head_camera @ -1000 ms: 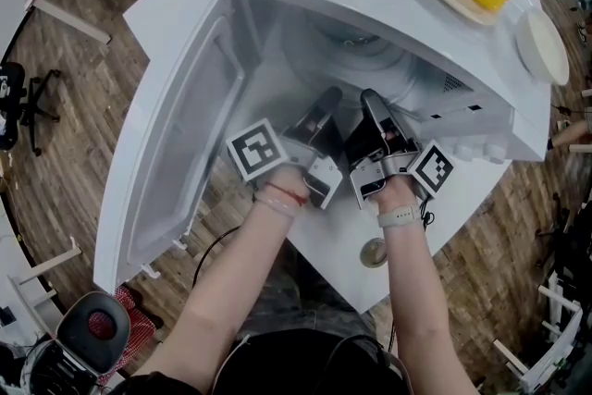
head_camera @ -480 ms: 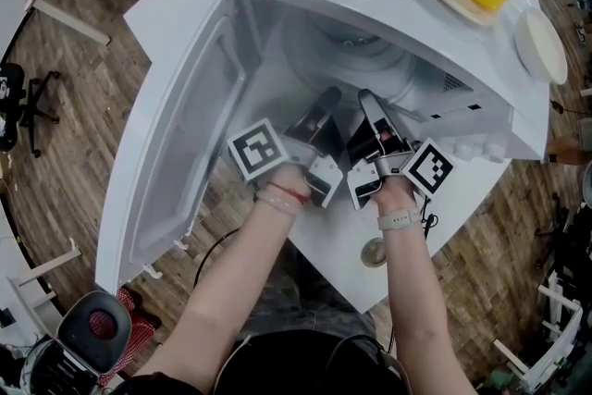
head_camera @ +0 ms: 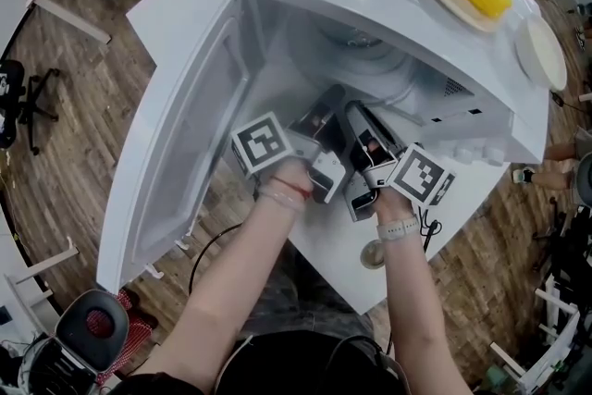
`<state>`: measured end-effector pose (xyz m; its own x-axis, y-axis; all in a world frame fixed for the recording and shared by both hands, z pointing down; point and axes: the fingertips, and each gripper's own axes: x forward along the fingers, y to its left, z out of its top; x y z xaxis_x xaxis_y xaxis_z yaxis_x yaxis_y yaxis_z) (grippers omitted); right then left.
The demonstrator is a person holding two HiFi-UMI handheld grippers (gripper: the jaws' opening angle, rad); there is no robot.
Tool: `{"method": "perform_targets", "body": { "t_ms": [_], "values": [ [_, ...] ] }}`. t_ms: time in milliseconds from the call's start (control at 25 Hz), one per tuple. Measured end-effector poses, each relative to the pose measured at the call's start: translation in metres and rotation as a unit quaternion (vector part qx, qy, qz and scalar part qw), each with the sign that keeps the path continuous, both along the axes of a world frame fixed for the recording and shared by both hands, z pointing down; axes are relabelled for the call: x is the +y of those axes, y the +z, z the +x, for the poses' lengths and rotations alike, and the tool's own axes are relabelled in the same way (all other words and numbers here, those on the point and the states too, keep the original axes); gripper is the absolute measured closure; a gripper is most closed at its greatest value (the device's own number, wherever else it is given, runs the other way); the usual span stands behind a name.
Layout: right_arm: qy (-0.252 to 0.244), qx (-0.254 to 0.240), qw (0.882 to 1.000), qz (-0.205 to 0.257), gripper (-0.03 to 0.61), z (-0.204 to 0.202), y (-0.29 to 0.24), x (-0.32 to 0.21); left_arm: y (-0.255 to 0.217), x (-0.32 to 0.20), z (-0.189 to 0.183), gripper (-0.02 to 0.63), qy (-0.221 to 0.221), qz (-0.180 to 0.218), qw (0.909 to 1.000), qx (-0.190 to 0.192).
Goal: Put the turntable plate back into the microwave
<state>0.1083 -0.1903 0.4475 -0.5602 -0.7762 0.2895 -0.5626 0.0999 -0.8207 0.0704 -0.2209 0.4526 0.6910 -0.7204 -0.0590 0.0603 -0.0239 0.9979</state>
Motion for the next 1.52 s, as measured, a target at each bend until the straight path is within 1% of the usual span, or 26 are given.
{"method": "perform_targets", "body": {
  "t_ms": [80,160,200,360,480,680,760,880,960,1160,1360,1520],
  "values": [
    [-0.021,0.052,0.998,0.01,0.471,-0.002,0.002,0.001,-0.002,-0.002,0.001,0.578,0.0,-0.002,1.0,0.005],
    [-0.036,0.098,0.994,0.021,0.514,-0.003,0.003,0.002,-0.001,-0.004,0.0,0.578,0.001,-0.005,1.0,-0.001],
    [-0.037,0.111,0.993,0.023,0.53,-0.003,0.004,0.001,0.0,-0.005,0.0,0.578,0.002,-0.005,1.0,-0.005],
    [-0.041,0.142,0.989,0.025,0.542,-0.004,0.008,-0.002,0.002,-0.008,0.001,0.58,0.006,0.0,0.9998,-0.018],
    [-0.058,0.185,0.981,0.027,0.55,-0.006,0.013,-0.003,0.002,-0.008,0.002,0.578,0.012,0.01,0.9993,-0.033],
    [-0.076,0.228,0.97,0.03,0.558,-0.009,0.016,-0.007,0.001,-0.008,0.004,0.578,0.026,0.02,0.9981,-0.052],
    [-0.078,0.233,0.969,0.03,0.557,-0.01,0.017,-0.008,0.001,-0.008,0.004,0.578,0.032,0.024,0.9976,-0.057],
    [-0.071,0.221,0.972,0.023,0.558,-0.008,0.017,-0.008,0.001,-0.007,0.006,0.574,0.05,0.035,0.9961,-0.064],
    [-0.066,0.218,0.974,0.022,0.558,-0.008,0.016,-0.009,-0.001,-0.006,0.006,0.571,0.062,0.047,0.9942,-0.074],
    [-0.056,0.225,0.973,0.023,0.558,-0.007,0.016,-0.011,-0.005,0.002,0.004,0.566,0.067,0.065,0.9889,-0.115],
    [-0.055,0.224,0.973,0.022,0.558,-0.003,0.014,-0.015,-0.009,0.008,0.006,0.558,0.081,0.081,0.9765,-0.183],
    [-0.051,0.206,0.977,0.01,0.558,0.0,0.016,-0.015,-0.009,0.012,0.004,0.558,0.09,0.076,0.9721,-0.203]
  ]
}}
